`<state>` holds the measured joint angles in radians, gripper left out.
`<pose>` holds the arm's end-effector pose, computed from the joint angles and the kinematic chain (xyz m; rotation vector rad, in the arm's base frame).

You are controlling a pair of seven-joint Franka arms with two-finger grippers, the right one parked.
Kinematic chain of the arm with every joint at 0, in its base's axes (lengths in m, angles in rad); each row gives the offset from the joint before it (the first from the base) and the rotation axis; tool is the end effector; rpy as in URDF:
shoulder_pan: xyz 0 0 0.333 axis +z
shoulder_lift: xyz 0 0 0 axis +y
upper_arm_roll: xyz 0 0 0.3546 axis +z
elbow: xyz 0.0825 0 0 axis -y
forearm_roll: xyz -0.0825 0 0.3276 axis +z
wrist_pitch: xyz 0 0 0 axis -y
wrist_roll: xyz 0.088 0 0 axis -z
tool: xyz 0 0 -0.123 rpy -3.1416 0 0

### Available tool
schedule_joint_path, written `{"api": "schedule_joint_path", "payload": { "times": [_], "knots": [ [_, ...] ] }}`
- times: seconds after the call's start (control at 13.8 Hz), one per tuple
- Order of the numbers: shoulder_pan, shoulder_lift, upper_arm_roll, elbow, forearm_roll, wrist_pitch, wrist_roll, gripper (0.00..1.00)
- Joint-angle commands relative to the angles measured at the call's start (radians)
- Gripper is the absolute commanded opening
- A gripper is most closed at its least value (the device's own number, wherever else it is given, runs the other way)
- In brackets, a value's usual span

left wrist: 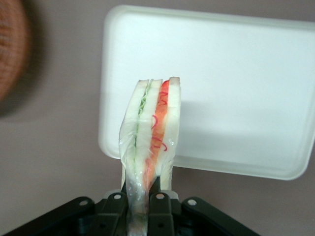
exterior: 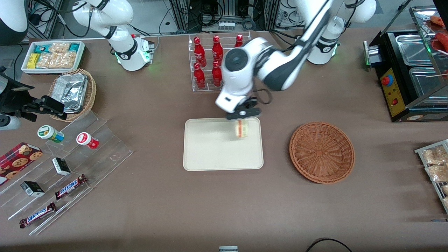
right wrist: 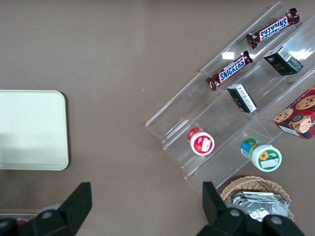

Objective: Place sandwich from basket to tray
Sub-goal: 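Lower the sandwich onto the tray and open the left gripper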

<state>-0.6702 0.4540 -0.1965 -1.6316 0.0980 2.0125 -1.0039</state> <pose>0.4295 -0.4664 0.4012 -3.0849 -0.1685 0.0571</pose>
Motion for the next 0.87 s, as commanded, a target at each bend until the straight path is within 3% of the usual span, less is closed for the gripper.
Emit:
{"api": "schedule_joint_path", "payload": {
  "times": [0.0,0.43,0.72,0.8],
  "knots": [
    [-0.046,0.174,0.019,0.188,0.031,0.017,-0.028,0.00],
    [-0.063,0.291,0.019,0.223,0.166,0.163,-0.159,0.00],
    [-0.072,0.319,0.019,0.223,0.190,0.175,-0.177,0.00],
    [-0.071,0.319,0.019,0.223,0.190,0.175,-0.176,0.33]
  ]
}}
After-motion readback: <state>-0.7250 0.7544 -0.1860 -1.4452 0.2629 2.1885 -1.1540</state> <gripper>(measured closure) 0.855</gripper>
